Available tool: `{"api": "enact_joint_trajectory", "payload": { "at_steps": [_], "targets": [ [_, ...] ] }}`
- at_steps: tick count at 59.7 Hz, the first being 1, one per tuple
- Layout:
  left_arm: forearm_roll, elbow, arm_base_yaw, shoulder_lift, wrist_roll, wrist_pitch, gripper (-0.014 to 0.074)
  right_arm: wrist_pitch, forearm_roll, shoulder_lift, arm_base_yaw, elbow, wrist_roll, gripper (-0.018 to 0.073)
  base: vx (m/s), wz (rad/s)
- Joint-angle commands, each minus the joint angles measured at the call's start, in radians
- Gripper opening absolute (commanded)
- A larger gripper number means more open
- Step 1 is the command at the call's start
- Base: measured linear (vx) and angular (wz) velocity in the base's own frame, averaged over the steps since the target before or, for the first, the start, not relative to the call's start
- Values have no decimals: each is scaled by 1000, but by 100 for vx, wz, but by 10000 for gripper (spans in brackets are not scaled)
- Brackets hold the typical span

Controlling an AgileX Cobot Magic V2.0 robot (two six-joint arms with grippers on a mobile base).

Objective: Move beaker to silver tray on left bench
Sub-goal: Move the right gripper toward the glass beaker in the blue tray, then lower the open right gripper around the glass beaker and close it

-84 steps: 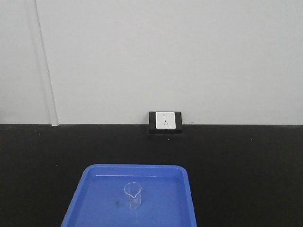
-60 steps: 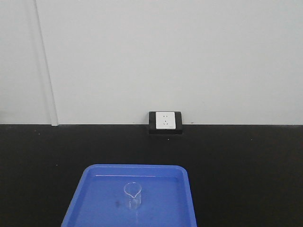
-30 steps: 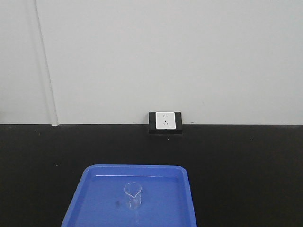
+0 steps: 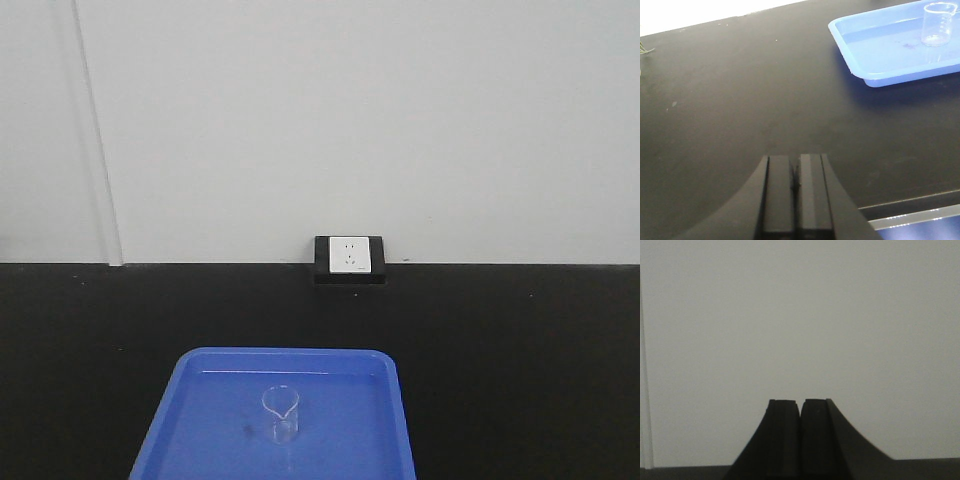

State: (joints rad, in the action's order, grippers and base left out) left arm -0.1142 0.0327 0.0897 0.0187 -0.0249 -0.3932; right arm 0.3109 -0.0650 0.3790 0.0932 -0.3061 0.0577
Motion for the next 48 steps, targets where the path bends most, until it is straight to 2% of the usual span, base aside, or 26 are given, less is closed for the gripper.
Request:
{"api": "enact_joint_trajectory", "payload": {
  "at_steps": [1, 13, 26, 30, 38, 48],
  "targets": [
    [1, 20, 6, 7, 2, 83, 1, 67, 9, 205, -5, -133, -25, -11, 0, 0],
    [1, 20, 6, 7, 2, 83, 1, 65, 6, 496, -5, -263, 57, -11, 0, 0],
    [1, 20, 6, 7, 2, 83, 1, 82, 28, 655, -3, -265, 152, -6, 0, 0],
    [1, 20, 6, 7, 2, 83, 1, 82, 94, 698, -3, -265, 152, 4, 0, 0],
    [1, 20, 6, 7, 2, 83, 1, 114, 336, 774, -3, -265, 186, 57, 0, 0],
    [1, 20, 6, 7, 2, 83, 1, 252, 634, 878, -3, -265, 323, 219, 0, 0]
  ]
}}
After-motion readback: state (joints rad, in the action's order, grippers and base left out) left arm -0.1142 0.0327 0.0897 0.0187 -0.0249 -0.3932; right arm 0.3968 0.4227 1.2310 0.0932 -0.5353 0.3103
